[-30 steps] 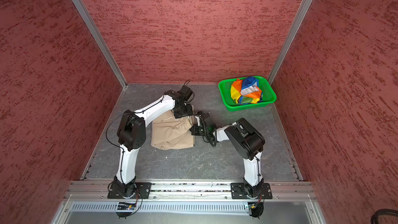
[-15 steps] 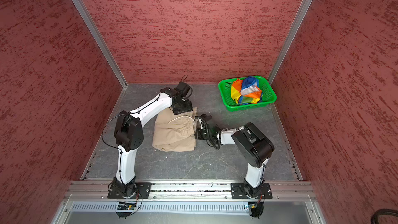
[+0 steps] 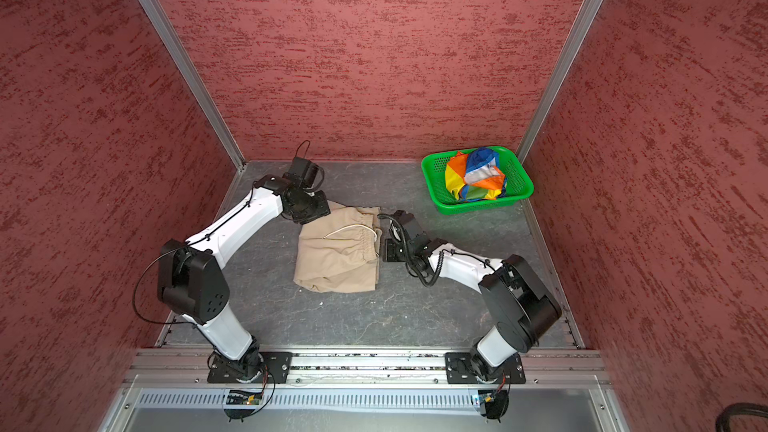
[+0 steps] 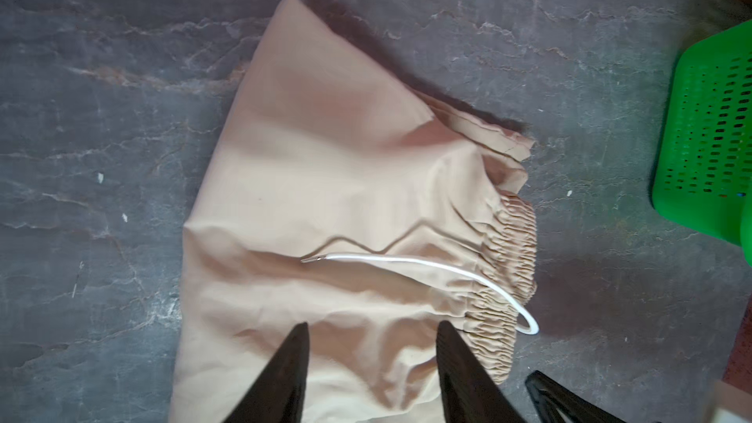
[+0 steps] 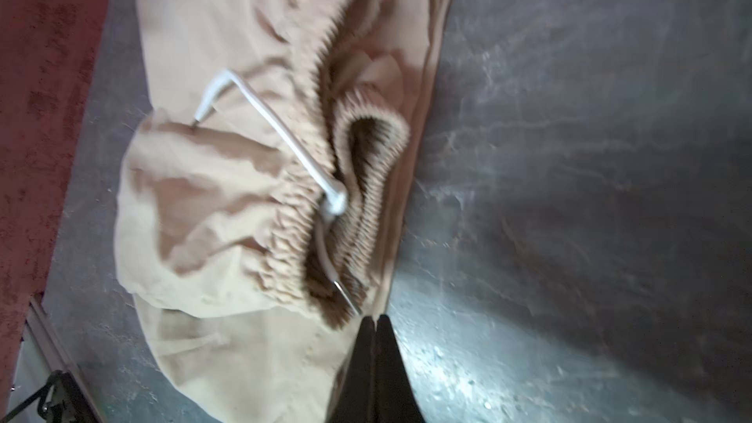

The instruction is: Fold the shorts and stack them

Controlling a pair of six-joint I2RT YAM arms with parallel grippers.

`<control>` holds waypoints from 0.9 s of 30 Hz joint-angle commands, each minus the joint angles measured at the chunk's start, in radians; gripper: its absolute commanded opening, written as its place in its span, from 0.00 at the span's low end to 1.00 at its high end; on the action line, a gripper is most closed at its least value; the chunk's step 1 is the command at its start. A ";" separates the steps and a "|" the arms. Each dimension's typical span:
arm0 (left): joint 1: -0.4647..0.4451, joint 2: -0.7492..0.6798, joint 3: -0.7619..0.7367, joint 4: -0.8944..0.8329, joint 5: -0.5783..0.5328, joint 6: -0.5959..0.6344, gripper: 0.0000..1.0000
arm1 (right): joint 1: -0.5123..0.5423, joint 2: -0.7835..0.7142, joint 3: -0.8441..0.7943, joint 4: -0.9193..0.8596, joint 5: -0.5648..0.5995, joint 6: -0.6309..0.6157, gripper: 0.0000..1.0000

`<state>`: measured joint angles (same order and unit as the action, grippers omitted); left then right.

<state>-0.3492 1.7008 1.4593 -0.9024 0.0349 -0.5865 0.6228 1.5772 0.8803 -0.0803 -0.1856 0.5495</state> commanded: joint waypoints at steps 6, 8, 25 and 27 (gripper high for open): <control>0.069 -0.017 -0.137 0.105 0.107 -0.009 0.49 | 0.033 0.154 0.162 0.124 -0.158 0.056 0.00; 0.069 -0.011 -0.154 0.110 0.109 -0.010 0.48 | 0.035 0.194 0.156 0.175 -0.193 0.082 0.00; 0.143 0.074 -0.370 0.181 0.138 -0.044 0.42 | 0.023 0.418 0.029 0.366 -0.261 0.168 0.00; 0.146 0.068 -0.356 0.169 0.135 -0.040 0.42 | 0.021 0.402 0.038 0.349 -0.265 0.151 0.00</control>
<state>-0.2108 1.7729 1.0912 -0.7322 0.1745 -0.6239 0.6487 1.9560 0.9344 0.3111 -0.4503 0.7052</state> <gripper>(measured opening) 0.424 0.041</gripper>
